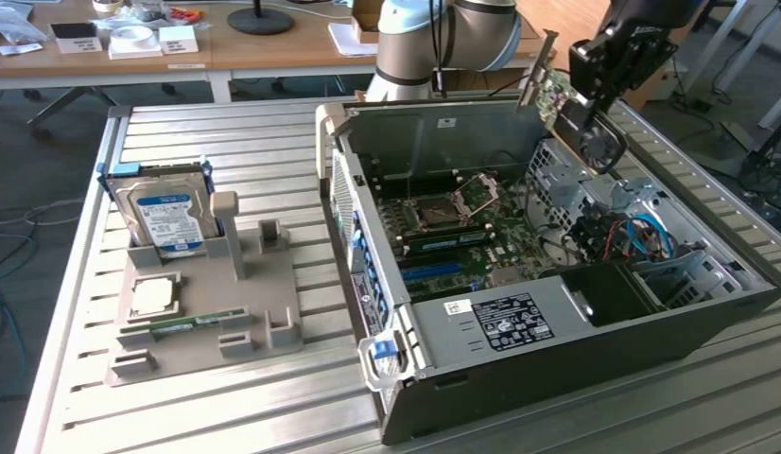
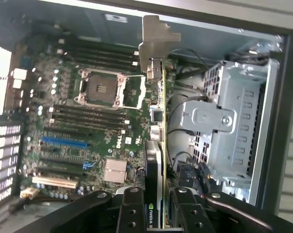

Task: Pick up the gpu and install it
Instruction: 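Insert the gpu into the slot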

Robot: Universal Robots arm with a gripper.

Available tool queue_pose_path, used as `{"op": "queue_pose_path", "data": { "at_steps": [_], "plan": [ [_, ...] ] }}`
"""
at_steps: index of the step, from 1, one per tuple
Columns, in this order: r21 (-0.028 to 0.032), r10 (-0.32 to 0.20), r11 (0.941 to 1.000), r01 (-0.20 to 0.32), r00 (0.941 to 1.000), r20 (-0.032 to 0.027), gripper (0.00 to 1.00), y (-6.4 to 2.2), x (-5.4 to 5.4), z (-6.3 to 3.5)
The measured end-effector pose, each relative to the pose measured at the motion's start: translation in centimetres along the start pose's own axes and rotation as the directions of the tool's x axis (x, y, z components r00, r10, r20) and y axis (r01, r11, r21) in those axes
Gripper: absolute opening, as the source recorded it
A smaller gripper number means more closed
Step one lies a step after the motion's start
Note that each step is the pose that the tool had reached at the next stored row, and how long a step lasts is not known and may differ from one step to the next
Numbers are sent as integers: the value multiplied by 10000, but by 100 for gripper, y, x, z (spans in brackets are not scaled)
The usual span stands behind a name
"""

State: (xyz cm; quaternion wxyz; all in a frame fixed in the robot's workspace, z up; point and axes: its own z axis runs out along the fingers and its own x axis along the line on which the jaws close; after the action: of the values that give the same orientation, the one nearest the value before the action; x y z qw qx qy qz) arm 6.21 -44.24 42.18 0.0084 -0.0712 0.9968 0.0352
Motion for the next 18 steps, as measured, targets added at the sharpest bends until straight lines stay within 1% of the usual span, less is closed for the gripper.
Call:
{"op": "queue_pose_path", "data": {
  "at_steps": [2, 5, 7, 9, 11, 14, 15, 18],
  "plan": [
    [-8, -369, 9993, 369, 9993, -26, 27, 0, 0, 0],
    [-21, -908, 9959, 908, 9959, -62, 27, 0, 0, 1],
    [-30, -1264, 9920, 1264, 9919, -86, 27, 0, 0, 1],
    [-43, -1634, 9866, 1634, 9865, -110, 27, 0, 0, 2],
    [-56, -1987, 9801, 1987, 9800, -133, 27, 0, 0, 3],
    [-75, -2512, 9679, 2511, 9678, -167, 27, 0, 0, 4],
    [-83, -2685, 9633, 2684, 9631, -177, 27, -1, 0, 5],
    [-106, -3214, 9469, 3213, 9467, -211, 27, 0, 0, 6]
  ]
}}
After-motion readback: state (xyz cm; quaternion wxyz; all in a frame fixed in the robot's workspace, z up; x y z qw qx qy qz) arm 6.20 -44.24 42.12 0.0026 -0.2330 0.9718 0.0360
